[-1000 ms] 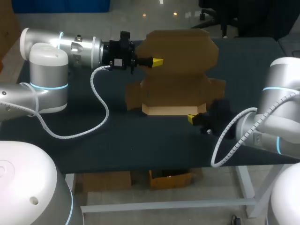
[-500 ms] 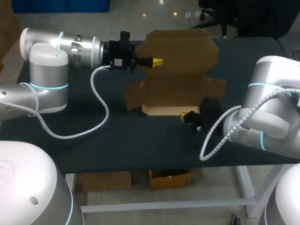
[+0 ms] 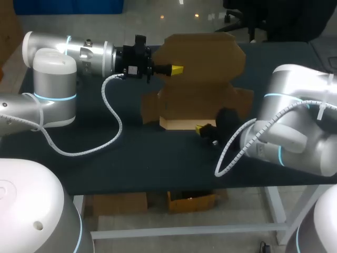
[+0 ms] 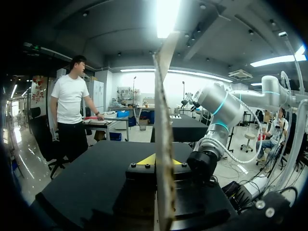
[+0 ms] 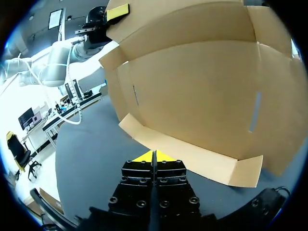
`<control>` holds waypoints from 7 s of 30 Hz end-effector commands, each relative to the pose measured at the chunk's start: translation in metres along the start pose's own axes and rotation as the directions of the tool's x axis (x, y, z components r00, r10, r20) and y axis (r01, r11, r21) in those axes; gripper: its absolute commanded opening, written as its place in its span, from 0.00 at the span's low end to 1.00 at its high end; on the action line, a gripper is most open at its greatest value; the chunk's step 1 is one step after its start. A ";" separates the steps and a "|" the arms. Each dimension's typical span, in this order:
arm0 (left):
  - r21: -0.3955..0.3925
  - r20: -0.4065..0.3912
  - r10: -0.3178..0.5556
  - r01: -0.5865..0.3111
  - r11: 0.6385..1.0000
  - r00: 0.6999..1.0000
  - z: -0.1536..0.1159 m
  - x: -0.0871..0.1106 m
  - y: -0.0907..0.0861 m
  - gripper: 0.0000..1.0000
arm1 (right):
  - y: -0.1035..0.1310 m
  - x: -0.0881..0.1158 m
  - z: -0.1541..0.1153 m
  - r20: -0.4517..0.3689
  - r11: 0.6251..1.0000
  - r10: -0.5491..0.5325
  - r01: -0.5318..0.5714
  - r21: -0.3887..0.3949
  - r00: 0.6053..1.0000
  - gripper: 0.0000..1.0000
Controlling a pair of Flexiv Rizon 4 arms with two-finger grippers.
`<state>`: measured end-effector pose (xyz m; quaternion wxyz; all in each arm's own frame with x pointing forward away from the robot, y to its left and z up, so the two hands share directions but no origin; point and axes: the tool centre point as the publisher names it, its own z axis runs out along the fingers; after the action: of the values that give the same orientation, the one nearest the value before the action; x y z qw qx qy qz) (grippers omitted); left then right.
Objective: Assemble the packaging by folding the flat box into shape, placing the metal phone stand inside, and closing the box properly
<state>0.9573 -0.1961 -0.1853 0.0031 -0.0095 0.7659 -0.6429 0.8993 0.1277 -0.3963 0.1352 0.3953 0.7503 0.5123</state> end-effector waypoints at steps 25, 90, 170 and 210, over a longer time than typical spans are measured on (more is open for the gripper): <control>-0.001 -0.005 0.000 0.000 1.000 1.000 -0.001 -0.001 0.001 0.00 | -0.006 -0.008 0.034 0.052 1.000 0.017 -0.016 -0.005 0.999 0.00; -0.001 -0.005 0.000 0.000 1.000 1.000 -0.001 -0.001 0.001 0.00 | -0.009 -0.026 0.046 0.064 0.999 0.043 -0.042 -0.017 0.997 0.00; -0.064 -0.062 -0.115 0.111 0.992 0.991 0.006 0.020 0.041 0.00 | -0.010 -0.024 0.046 0.067 0.999 0.049 -0.048 -0.017 0.997 0.00; -0.071 -0.062 -0.122 0.118 0.991 0.991 0.009 0.023 0.052 0.00 | -0.010 -0.024 0.046 0.067 0.999 0.049 -0.048 -0.017 0.997 0.00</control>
<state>0.9327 -0.1971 -0.2352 -0.0599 -0.0351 0.7845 -0.6162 0.9390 0.1368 -0.4263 0.1489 0.4285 0.7326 0.5075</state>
